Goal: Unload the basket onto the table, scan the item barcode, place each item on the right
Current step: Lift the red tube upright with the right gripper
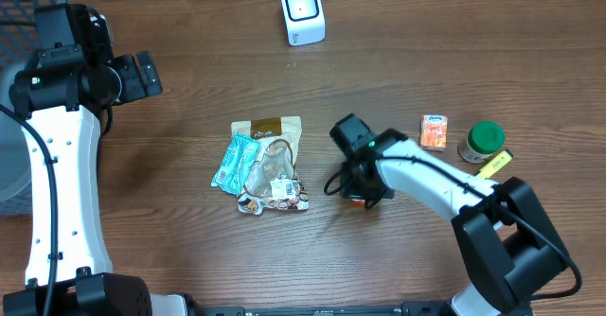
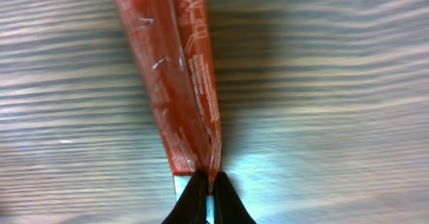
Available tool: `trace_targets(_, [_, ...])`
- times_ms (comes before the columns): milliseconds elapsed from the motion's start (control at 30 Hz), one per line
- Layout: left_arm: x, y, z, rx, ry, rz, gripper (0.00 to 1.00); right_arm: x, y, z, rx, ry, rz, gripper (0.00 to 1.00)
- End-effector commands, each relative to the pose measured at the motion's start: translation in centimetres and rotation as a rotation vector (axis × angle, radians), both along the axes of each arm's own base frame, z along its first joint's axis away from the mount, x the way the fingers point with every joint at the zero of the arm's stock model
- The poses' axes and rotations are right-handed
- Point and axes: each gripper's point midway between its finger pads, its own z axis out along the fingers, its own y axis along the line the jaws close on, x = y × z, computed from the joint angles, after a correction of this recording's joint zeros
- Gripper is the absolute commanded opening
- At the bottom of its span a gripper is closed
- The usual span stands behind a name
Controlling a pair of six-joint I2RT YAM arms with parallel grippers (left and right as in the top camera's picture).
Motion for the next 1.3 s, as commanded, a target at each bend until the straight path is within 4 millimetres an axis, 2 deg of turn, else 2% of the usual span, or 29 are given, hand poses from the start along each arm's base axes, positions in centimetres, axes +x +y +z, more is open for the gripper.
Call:
trace_targets(0, [0.4, -0.3, 0.2, -0.012, -0.010, -0.001, 1.00, 3.2, -0.1, 2.7, -0.009, -0.065, 0.043, 0.04])
trace_targets(133, [0.4, -0.3, 0.2, -0.012, -0.010, -0.001, 1.00, 4.9, 1.0, 5.6, 0.022, -0.119, 0.098, 0.04])
trace_targets(267, [0.4, -0.3, 0.2, -0.012, -0.010, -0.001, 1.00, 5.7, 2.4, 7.4, 0.093, -0.175, 0.179, 0.04])
trace_targets(400, [0.4, -0.3, 0.2, -0.012, -0.010, -0.001, 1.00, 6.1, 3.7, 7.8, 0.148, -0.200, 0.301, 0.04])
trace_targets(533, [0.4, -0.3, 0.2, -0.012, -0.010, -0.001, 1.00, 6.7, 4.2, 8.0, 0.163, -0.229, 0.340, 0.04])
trace_targets(700, [0.4, -0.3, 0.2, -0.012, -0.010, -0.001, 1.00, 6.3, 6.0, 8.5, 0.273, -0.233, 0.511, 0.04])
trace_targets(833, [0.4, -0.3, 0.2, -0.012, -0.010, -0.001, 1.00, 6.5, 5.8, 8.9, 0.333, -0.239, 0.590, 0.04])
trace_targets(1033, [0.4, -0.4, 0.2, -0.012, -0.010, -0.001, 1.00, 6.4, 6.1, 10.3, 0.518, -0.276, 0.752, 0.04])
trace_targets(1267, [0.4, -0.3, 0.2, -0.012, -0.010, -0.001, 1.00, 7.8, 4.2, 10.4, 0.507, -0.304, 0.731, 0.04])
